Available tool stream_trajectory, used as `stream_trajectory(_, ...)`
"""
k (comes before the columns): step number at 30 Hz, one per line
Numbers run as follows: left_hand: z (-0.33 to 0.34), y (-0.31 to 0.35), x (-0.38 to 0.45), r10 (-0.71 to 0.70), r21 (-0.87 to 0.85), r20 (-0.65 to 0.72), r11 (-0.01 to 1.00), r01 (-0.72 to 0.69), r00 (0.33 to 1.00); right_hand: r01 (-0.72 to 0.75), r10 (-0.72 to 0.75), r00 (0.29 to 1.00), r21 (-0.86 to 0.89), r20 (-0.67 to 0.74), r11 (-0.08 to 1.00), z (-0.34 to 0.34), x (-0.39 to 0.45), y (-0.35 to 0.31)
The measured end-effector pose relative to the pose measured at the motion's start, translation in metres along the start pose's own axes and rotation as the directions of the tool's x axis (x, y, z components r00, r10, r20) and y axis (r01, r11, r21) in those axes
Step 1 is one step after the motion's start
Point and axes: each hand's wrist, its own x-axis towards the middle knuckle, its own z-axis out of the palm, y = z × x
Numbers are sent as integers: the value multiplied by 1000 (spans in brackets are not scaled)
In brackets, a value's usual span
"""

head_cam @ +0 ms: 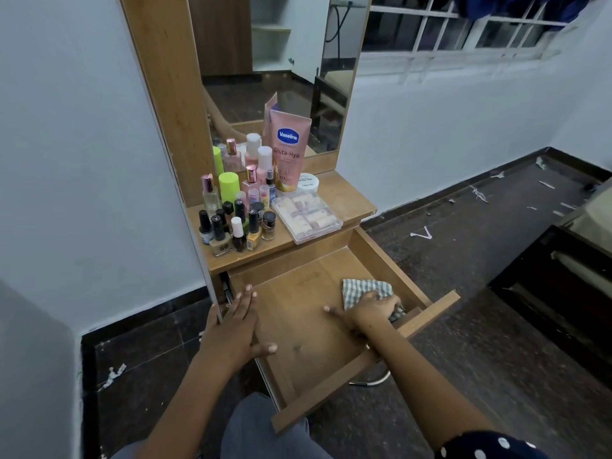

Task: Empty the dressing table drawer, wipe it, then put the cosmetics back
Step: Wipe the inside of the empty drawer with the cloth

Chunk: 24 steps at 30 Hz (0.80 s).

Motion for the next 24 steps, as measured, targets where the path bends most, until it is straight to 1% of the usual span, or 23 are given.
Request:
stream_trajectory(5, 0, -2, 1, -1, -4, -4, 1000, 1, 1000, -15, 15, 1000, 15, -8, 1000, -9, -8, -1)
stream_trajectory(11, 0, -2, 2, -2, 11, 1, 1000, 2, 1000, 100, -88, 994, 230, -62, 968, 2, -38, -28)
stream_trajectory(12, 0, -2, 2, 0, 10, 0, 1000, 0, 1000, 112, -100, 993, 263, -57, 958, 3, -40, -31)
stream_trajectory(14, 0, -2, 1, 3, 3, -3, 1000, -3, 1000, 95, -104, 995, 339, 9, 936, 2, -39, -32)
stream_trajectory(17, 0, -2, 2, 1, -3, -3, 1000, -1, 1000, 8, -35, 997, 402, 61, 916, 2, -21, -31)
stream_trajectory(18, 0, -2, 2, 1, -5, 0, 1000, -1, 1000, -18, -10, 998, 403, 67, 915, 1, -16, -28)
stream_trajectory(20, 0, -2, 1, 1, -9, 3, 1000, -1, 1000, -38, 27, 999, 351, 37, 936, -1, -9, -18)
stream_trajectory(22, 2, -2, 1, 0, -7, -3, 1000, 0, 1000, -2, 3, 1000, 257, -4, 966, -4, -8, -8)
stream_trajectory(24, 2, -3, 2, -1, -12, -3, 1000, 1, 1000, 29, -29, 1000, 202, -2, 979, -6, -13, -1)
